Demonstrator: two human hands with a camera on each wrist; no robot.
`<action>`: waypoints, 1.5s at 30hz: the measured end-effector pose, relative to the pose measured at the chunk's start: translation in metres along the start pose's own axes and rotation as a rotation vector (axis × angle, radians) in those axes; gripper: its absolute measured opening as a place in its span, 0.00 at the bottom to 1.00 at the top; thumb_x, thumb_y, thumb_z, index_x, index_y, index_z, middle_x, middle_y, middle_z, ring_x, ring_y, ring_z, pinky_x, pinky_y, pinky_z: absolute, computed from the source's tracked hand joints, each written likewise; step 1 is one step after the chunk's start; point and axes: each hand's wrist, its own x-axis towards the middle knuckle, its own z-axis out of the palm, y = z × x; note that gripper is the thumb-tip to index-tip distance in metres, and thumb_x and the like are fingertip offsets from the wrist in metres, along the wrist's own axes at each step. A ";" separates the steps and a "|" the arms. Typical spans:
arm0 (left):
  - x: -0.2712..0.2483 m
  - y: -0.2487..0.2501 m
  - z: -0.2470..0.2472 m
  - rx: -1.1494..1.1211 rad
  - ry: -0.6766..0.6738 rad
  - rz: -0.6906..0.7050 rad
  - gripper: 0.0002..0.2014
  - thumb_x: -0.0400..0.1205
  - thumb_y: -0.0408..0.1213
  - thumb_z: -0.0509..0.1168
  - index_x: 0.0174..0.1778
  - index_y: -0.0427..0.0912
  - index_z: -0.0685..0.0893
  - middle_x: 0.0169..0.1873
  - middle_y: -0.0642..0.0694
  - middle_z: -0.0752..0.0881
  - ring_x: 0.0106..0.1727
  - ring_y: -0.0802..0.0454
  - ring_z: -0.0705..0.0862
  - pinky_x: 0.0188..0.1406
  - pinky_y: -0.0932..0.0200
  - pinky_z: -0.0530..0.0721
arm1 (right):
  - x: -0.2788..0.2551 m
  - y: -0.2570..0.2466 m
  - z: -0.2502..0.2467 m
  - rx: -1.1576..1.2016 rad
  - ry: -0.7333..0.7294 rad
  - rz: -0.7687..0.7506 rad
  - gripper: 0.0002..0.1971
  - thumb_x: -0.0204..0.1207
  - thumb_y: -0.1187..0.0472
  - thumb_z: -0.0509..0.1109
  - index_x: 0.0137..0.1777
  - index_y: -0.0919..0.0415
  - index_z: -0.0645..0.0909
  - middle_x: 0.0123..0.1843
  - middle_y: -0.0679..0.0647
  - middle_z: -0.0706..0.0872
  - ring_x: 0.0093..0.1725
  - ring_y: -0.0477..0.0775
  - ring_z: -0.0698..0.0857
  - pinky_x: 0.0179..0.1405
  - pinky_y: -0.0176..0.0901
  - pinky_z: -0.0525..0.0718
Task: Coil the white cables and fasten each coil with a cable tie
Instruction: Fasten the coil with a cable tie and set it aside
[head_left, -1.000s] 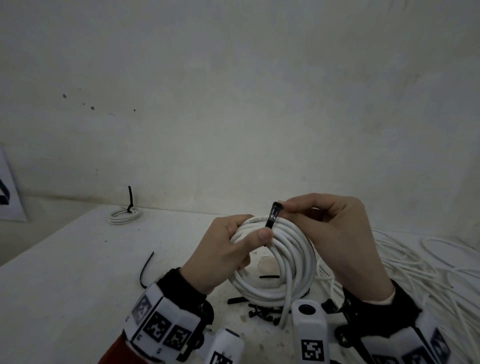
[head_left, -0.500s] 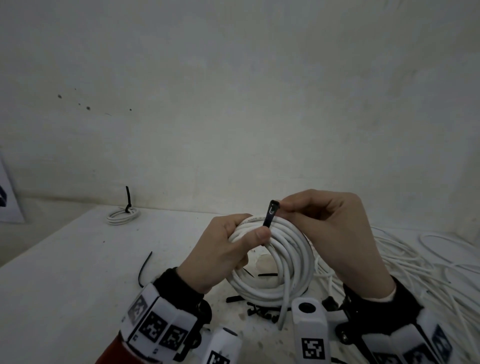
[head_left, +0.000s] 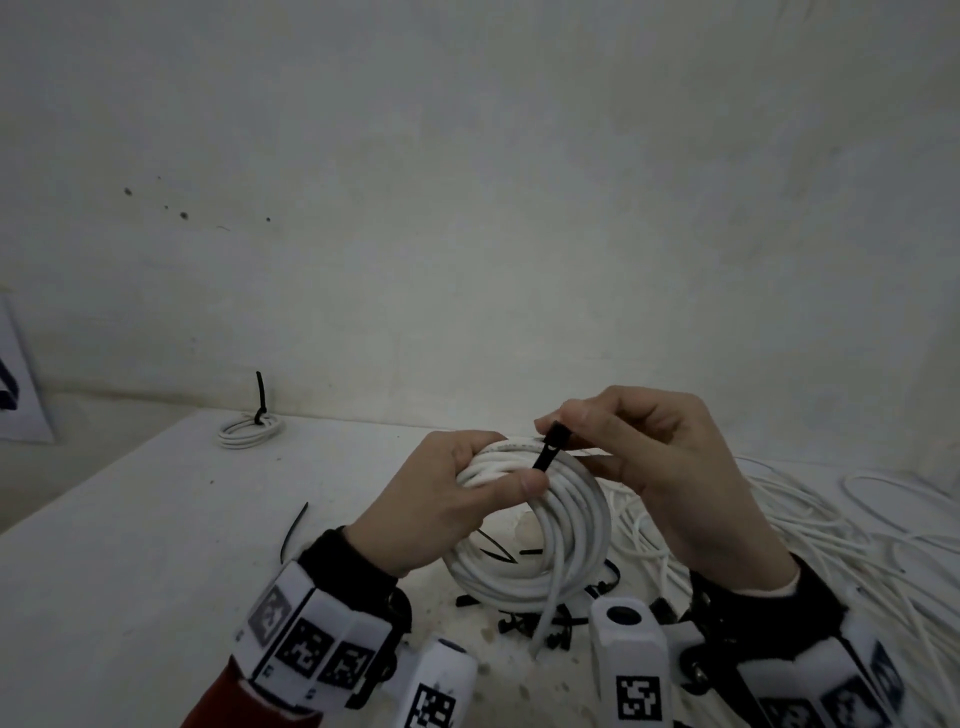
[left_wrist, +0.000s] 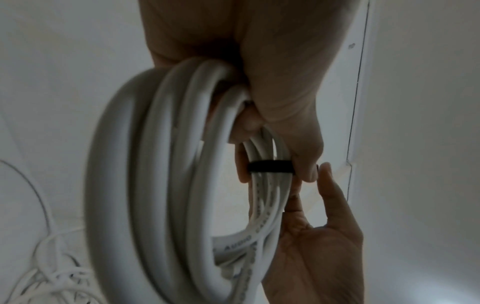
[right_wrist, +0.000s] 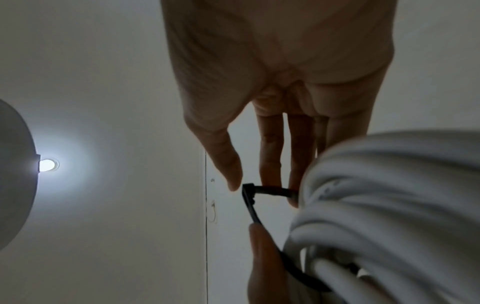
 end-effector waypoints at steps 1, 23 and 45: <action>0.000 0.001 -0.001 0.014 -0.001 -0.001 0.15 0.75 0.41 0.72 0.46 0.31 0.85 0.21 0.61 0.80 0.20 0.68 0.73 0.23 0.76 0.69 | 0.001 0.002 0.000 0.011 0.001 0.007 0.15 0.59 0.48 0.82 0.31 0.61 0.88 0.41 0.67 0.90 0.42 0.63 0.90 0.40 0.46 0.87; -0.001 0.002 -0.015 0.159 0.032 0.044 0.16 0.68 0.52 0.73 0.36 0.41 0.88 0.33 0.47 0.89 0.35 0.56 0.86 0.36 0.62 0.80 | 0.005 0.007 0.009 0.290 0.021 0.244 0.08 0.58 0.58 0.76 0.28 0.64 0.86 0.41 0.65 0.89 0.44 0.58 0.88 0.44 0.42 0.87; -0.001 -0.003 -0.014 0.991 0.211 0.425 0.17 0.71 0.60 0.66 0.45 0.52 0.84 0.35 0.59 0.85 0.36 0.62 0.81 0.30 0.58 0.79 | 0.002 0.005 0.008 -0.184 -0.027 0.392 0.17 0.71 0.51 0.71 0.33 0.66 0.87 0.25 0.57 0.81 0.23 0.49 0.77 0.23 0.37 0.78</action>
